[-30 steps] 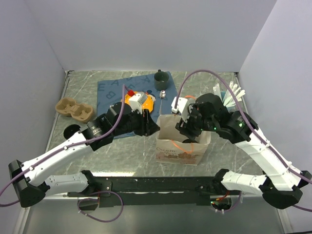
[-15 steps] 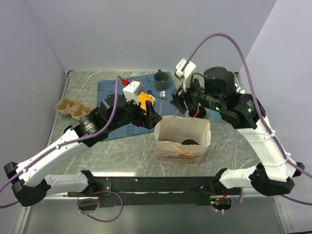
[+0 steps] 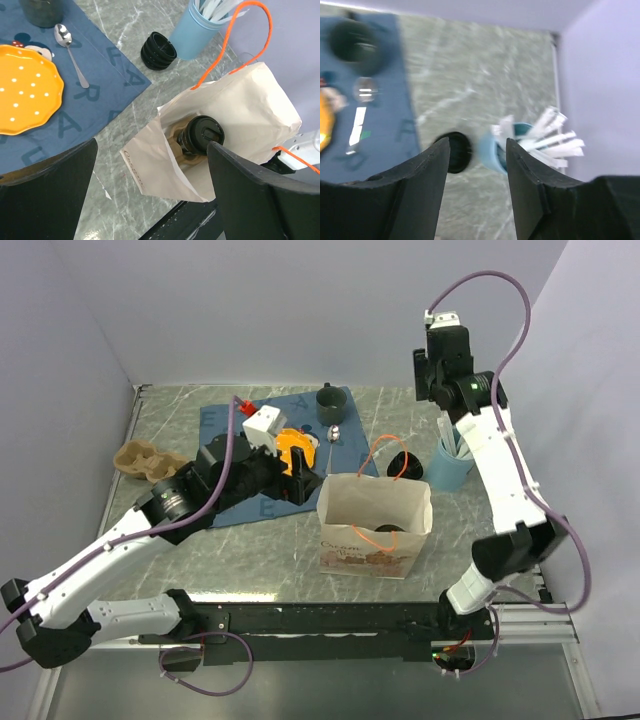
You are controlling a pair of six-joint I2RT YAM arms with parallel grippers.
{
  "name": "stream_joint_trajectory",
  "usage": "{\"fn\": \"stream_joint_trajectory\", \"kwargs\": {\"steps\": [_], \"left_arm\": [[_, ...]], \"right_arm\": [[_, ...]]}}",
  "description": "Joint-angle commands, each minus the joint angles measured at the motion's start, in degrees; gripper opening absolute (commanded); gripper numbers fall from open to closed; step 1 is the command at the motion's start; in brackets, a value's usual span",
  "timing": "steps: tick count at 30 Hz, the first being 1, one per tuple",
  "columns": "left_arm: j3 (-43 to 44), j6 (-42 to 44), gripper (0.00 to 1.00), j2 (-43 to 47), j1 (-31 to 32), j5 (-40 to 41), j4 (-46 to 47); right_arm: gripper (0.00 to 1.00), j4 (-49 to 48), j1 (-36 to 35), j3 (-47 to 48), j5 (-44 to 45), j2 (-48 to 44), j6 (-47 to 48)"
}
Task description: Pack the takeout coffee
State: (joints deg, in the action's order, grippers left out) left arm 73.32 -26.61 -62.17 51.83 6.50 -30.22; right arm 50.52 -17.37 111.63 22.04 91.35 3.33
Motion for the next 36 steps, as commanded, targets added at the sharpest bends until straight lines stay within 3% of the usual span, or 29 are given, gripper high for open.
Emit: {"fn": "stream_joint_trajectory", "kwargs": {"steps": [1,10,18,36], "left_arm": [[1.04,-0.02,0.97,2.93,-0.15,1.94,-0.98],[-3.0,-3.45,0.97,5.48,-0.15,2.38,-0.81],[-2.48,-3.19,0.97,5.31,-0.15,3.87,-2.65],[-1.6,-2.13,0.97,3.99,-0.15,4.04,-3.53]], "right_arm": [[0.56,1.24,6.1,1.75,4.42,5.14,-2.71],[0.44,1.51,12.17,-0.27,-0.07,11.74,-3.25],[0.43,-2.8,12.62,-7.04,-3.67,11.13,-4.92],[0.39,-1.92,13.06,-2.39,-1.13,15.61,-4.3]]}}
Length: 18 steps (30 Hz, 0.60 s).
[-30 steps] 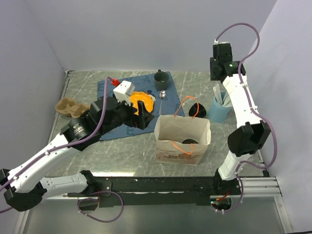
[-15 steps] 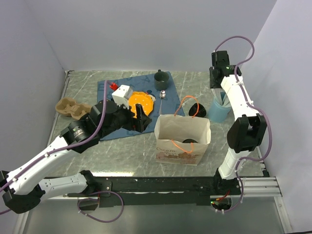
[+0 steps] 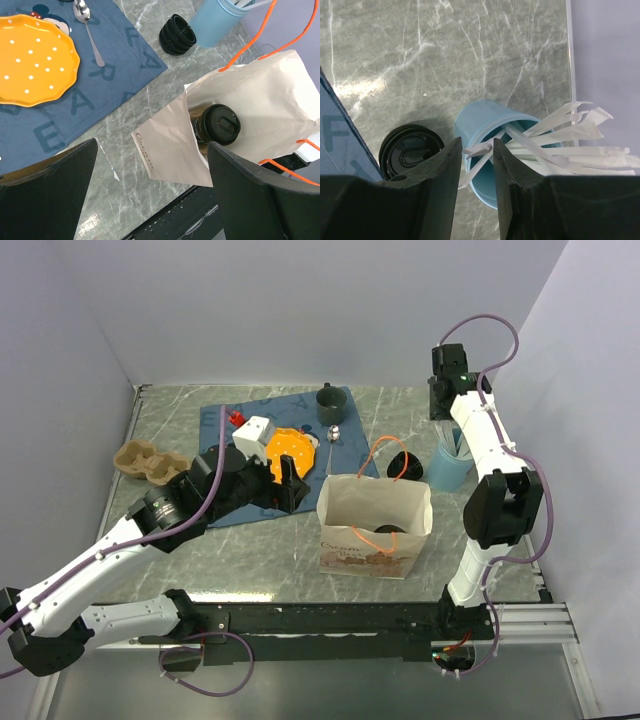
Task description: Pack the takeout coffee
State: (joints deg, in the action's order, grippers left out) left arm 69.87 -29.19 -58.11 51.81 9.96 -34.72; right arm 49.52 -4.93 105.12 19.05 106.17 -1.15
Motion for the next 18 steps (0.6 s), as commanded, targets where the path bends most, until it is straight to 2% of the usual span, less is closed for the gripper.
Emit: {"fn": "stream_joint_trajectory", "kwargs": {"steps": [1,7,12,18], "left_arm": [[1.94,0.28,0.97,-0.25,-0.13,0.5,1.06],[2.12,-0.08,0.97,-0.6,-0.13,0.42,1.23],[2.12,-0.34,0.97,-0.69,-0.13,0.33,1.67],[2.12,-1.04,0.97,-0.87,-0.13,0.42,1.85]], "right_arm": [[0.39,-0.74,0.62,4.48,1.96,0.88,0.18],[0.39,-1.0,0.71,5.71,2.22,0.7,0.62],[0.32,-0.3,1.06,6.15,2.31,1.23,0.62],[0.28,-1.09,1.24,4.92,2.14,0.36,2.46]]}}
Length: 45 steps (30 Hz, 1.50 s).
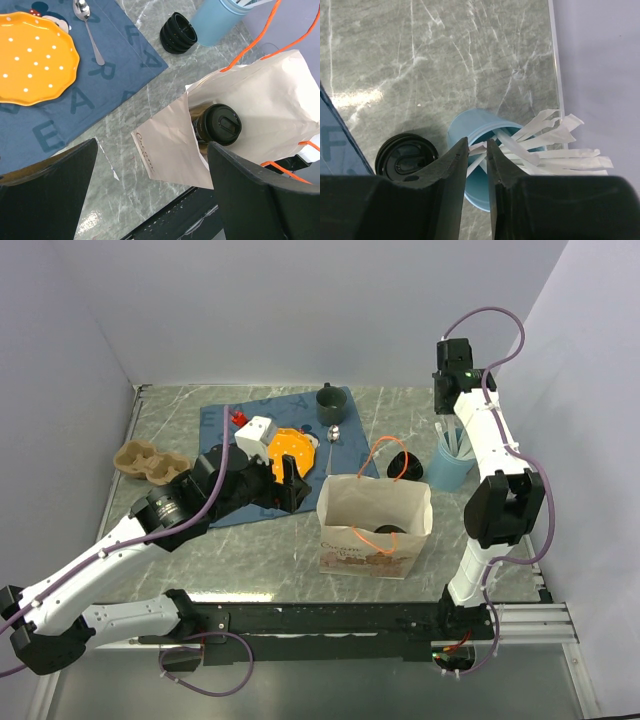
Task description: Pack the takeout coffee
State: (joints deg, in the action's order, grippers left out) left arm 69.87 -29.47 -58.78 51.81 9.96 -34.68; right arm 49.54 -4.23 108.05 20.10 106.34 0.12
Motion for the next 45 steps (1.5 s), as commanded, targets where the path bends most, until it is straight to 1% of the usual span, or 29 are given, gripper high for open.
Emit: {"fn": "stream_joint_trajectory", "kwargs": {"steps": [1,2,3,6,15,22,23,26,29,33,36,39,45], "left_arm": [[2.03,-0.93,0.97,-0.28,-0.13,0.33,1.89],[1.94,-1.02,0.97,-0.19,-0.13,0.24,1.89],[1.94,-1.11,0.97,-0.28,-0.05,0.15,2.07],[2.12,-1.37,0.97,-0.28,-0.13,-0.02,2.07],[2.12,-1.55,0.97,-0.28,-0.13,-0.73,2.33],[1.94,-1.46,0.97,-0.1,-0.13,-0.82,2.24],[1.94,-1.38,0.97,-0.02,-0.13,-0.82,2.33],[1.85,-1.29,0.97,0.07,-0.13,-0.82,2.33],[1.94,-1.2,0.97,-0.01,-0.13,-0.9,2.16],[1.85,-0.94,0.97,0.07,-0.13,-0.99,2.07],[1.94,-0.85,0.97,0.07,-0.13,-0.99,2.07],[1.94,-0.85,0.97,0.16,-0.13,-1.08,2.07],[1.85,-0.85,0.97,0.6,-0.13,-0.99,1.8]], "right_arm": [[0.28,-1.11,0.62,1.99,1.08,0.18,1.29],[0.28,-1.11,0.54,2.16,1.26,0.18,1.29],[0.31,-1.02,0.62,2.25,1.35,0.09,1.46],[0.34,-1.37,0.63,1.99,1.61,-0.26,1.37],[0.34,-1.55,0.89,1.81,1.09,-0.96,1.29],[0.36,-1.29,0.89,2.96,0.73,-1.23,1.37],[0.36,-1.29,0.89,2.96,0.73,-1.31,1.46],[0.31,-1.02,0.98,3.22,0.47,-1.23,1.46],[0.3,-1.02,0.98,3.04,0.38,-1.32,1.29],[0.3,-0.85,0.89,3.22,0.56,-1.58,1.2],[0.33,-0.76,0.98,3.57,0.64,-1.76,1.11],[0.32,-0.76,0.98,3.84,0.82,-1.93,1.02],[0.25,-0.5,0.89,3.4,0.56,-2.11,0.76]]}}
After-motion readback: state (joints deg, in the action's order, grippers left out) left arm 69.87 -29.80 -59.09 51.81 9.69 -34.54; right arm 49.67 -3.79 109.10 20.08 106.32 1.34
